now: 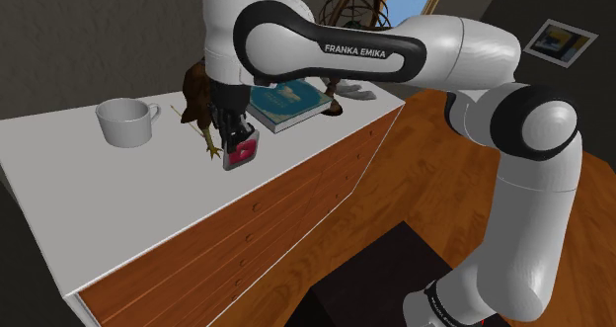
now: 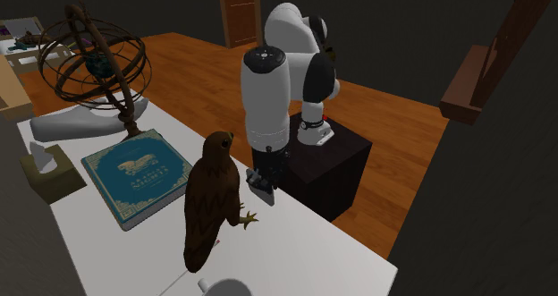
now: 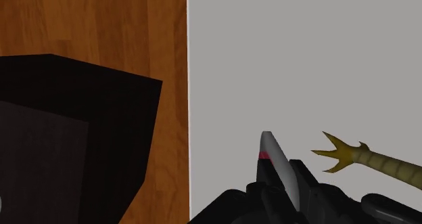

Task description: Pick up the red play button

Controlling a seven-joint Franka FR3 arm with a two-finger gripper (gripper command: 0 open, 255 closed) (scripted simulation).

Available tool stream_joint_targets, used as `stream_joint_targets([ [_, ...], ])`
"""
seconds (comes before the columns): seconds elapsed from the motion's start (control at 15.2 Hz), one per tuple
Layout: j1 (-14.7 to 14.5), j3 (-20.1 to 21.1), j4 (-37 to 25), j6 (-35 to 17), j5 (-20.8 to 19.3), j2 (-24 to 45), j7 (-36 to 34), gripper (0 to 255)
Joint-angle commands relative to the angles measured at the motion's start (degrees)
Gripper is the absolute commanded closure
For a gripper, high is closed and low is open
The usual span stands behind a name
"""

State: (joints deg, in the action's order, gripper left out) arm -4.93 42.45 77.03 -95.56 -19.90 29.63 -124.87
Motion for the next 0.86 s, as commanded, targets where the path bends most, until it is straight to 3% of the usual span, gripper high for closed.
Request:
stream_joint_targets([
  [0.0,-0.33,0.02,-1.53,1.43,0.03,0.04,0.16,255],
  [0.79,-3.18,-0.13,-11.70,10.04,-0.50,1.22,0.89,255],
])
